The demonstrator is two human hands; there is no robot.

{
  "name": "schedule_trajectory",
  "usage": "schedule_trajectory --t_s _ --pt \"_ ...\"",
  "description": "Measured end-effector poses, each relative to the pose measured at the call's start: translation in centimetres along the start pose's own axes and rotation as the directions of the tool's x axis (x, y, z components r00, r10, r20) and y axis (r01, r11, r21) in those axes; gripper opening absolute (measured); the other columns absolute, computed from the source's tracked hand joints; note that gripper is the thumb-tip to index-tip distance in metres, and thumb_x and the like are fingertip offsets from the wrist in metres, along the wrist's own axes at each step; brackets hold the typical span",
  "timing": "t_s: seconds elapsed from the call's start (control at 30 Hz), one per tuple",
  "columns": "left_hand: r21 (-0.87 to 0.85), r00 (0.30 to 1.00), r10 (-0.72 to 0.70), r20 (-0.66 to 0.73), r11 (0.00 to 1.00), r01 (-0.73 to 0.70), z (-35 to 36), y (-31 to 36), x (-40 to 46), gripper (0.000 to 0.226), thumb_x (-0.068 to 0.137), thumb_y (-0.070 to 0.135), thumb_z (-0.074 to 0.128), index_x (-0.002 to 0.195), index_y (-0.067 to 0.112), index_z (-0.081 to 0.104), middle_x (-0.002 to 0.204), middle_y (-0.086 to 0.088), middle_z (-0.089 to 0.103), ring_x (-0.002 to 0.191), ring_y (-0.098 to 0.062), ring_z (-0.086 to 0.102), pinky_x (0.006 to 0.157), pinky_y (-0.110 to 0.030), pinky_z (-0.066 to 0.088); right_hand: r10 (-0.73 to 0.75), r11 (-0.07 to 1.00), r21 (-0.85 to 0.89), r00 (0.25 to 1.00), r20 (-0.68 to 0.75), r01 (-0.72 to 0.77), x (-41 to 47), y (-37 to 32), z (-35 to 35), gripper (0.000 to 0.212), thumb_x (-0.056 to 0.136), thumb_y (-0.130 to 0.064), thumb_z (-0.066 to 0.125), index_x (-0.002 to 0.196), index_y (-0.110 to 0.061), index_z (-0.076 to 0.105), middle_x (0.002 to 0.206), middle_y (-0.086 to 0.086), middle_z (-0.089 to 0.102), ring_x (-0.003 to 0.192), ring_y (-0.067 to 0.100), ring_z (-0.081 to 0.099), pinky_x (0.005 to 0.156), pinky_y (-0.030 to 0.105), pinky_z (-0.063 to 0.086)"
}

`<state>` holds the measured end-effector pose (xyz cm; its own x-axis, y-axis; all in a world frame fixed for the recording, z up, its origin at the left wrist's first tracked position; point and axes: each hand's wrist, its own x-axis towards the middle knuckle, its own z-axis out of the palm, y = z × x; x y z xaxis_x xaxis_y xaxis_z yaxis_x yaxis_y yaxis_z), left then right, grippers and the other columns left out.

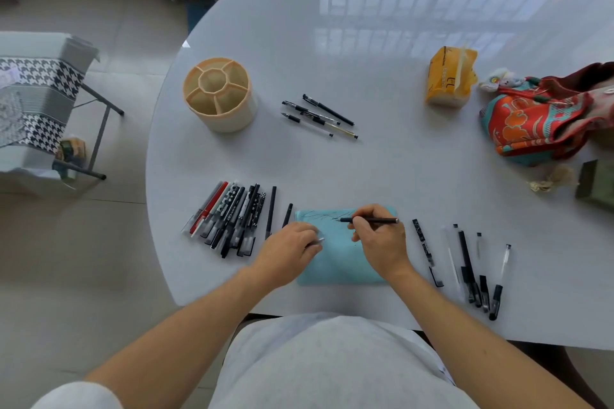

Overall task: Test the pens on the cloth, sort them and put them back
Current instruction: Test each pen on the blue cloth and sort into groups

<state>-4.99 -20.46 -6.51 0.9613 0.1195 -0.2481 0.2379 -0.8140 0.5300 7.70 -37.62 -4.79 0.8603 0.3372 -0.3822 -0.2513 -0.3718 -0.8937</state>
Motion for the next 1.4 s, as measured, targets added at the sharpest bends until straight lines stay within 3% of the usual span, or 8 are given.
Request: schedule_trajectory --t_s 0.1,0.37,0.6,0.77,0.9,1.13,1.3,1.4 --pt "-0.008 1.000 -0.022 0.009 1.000 0.022 -0.4 0.3 0.3 0.027 0.101 0.041 0.048 0.099 0.021 0.065 0.113 0.011 0.066 0.109 -0.009 0.055 0.087 -0.034 0.051 0.049 0.985 0.164 0.996 0.073 -0.061 -1.0 -0.5 -0.4 0.008 0.079 -0.012 0.062 0.077 -0.014 0.069 0.067 0.006 0.070 0.066 0.028 0.070 0.061 0.042 0.058" --pt "-0.025 0.999 -0.033 0.010 0.999 0.033 -0.7 1.5 0.3 0.024 0.101 0.043 0.048 0.092 0.025 0.060 0.095 0.012 0.062 0.093 -0.009 0.049 0.073 -0.025 0.038 0.058 0.971 0.222 0.990 0.130 -0.086 -1.5 -1.3 -1.1 0.018 0.091 0.013 0.054 0.082 0.002 0.065 0.066 0.021 0.065 0.060 0.028 0.064 0.059 0.038 0.055" --pt "-0.036 0.997 -0.073 0.023 0.997 0.074 -1.2 2.3 -0.2 0.025 0.101 0.045 0.047 0.095 0.027 0.062 0.090 0.015 0.060 0.085 -0.007 0.050 0.069 -0.025 0.038 0.049 0.964 0.253 0.987 0.153 -0.087 -2.1 -1.3 -1.7 0.009 0.084 0.000 0.059 0.080 -0.003 0.066 0.066 0.020 0.067 0.059 0.028 0.065 0.057 0.034 0.058" --pt "0.002 0.996 -0.011 0.086 1.000 0.011 -1.7 3.6 -0.2 0.027 0.101 0.042 0.047 0.097 0.022 0.065 0.088 0.008 0.063 0.088 -0.014 0.055 0.075 -0.035 0.049 0.114 0.954 0.229 0.941 0.318 -0.193 -2.8 -0.4 -0.9 0.006 0.084 -0.012 0.065 0.082 -0.011 0.071 0.075 0.019 0.072 0.066 0.026 0.070 0.072 0.044 0.063" --pt "0.035 0.993 -0.033 0.117 0.999 0.029 -2.0 4.4 0.0 0.033 0.101 0.042 0.046 0.087 0.016 0.062 0.081 0.004 0.061 0.080 -0.017 0.054 0.071 -0.040 0.048 0.109 0.957 0.219 0.936 0.335 -0.189 -3.1 0.0 -0.9 0.008 0.089 -0.020 0.069 0.084 -0.014 0.072 0.077 0.017 0.074 0.065 0.029 0.070 0.074 0.042 0.063" --pt "0.001 0.980 -0.082 0.183 0.997 0.083 -1.9 5.4 -0.9 0.030 0.099 0.038 0.050 0.083 0.016 0.063 0.077 0.001 0.062 0.074 -0.019 0.056 0.069 -0.042 0.048 0.073 0.986 0.114 0.938 0.338 -0.117 -3.9 0.2 -0.9 0.013 0.097 -0.012 0.064 0.084 -0.010 0.067 0.069 0.008 0.071 0.059 0.021 0.065 0.063 0.027 0.057" --pt "-0.121 0.961 -0.127 0.246 0.980 0.161 -1.9 5.9 -1.1 0.024 0.097 0.033 0.055 0.084 0.018 0.068 0.077 0.002 0.069 0.074 -0.018 0.061 0.069 -0.043 0.050 0.052 0.990 0.106 0.934 0.354 -0.095 -4.4 0.5 -1.5 0.012 0.098 -0.010 0.063 0.087 -0.007 0.065 0.068 0.005 0.070 0.058 0.018 0.061 0.062 0.029 0.056" --pt "-0.164 0.952 -0.083 0.295 0.977 0.136 -1.8 5.9 -0.9 0.019 0.095 0.032 0.057 0.080 0.028 0.067 0.076 0.008 0.069 0.069 -0.008 0.061 0.065 -0.037 0.050 0.052 0.995 0.054 0.911 0.408 -0.081 -4.5 0.4 -2.1 0.015 0.098 -0.015 0.063 0.085 -0.009 0.068 0.068 0.002 0.069 0.059 0.015 0.061 0.063 0.029 0.056"
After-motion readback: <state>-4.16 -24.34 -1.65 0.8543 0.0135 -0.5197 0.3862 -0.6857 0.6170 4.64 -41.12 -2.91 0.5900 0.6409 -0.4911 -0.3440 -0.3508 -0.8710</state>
